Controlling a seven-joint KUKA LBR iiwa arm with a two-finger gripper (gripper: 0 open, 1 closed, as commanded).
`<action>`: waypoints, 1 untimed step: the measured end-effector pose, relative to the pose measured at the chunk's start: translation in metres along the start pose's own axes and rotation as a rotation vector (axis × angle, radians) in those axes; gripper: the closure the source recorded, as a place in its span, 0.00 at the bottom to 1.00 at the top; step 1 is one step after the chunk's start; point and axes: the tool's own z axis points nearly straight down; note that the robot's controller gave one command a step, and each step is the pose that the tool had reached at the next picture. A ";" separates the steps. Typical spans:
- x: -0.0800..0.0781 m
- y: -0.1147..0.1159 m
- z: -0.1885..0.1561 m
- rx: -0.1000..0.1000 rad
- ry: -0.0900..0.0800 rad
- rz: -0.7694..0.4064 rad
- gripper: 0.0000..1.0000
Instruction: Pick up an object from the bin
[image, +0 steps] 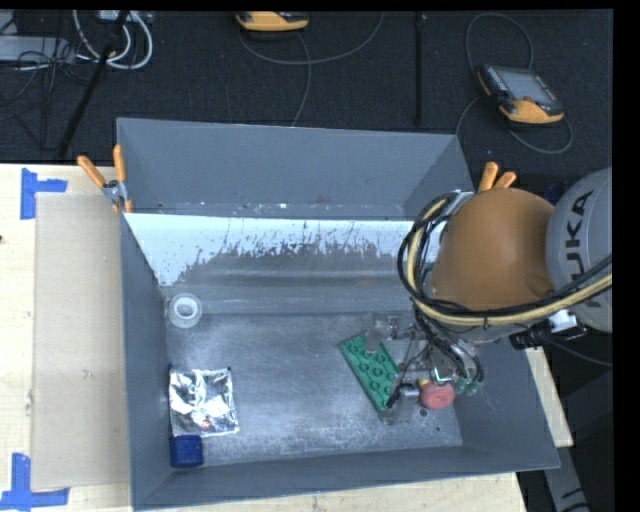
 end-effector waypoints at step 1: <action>-0.071 -0.059 0.080 0.002 -0.010 0.007 0.00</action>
Offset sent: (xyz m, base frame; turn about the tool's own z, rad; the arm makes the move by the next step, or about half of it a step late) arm 0.0690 -0.0557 -0.0753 0.0029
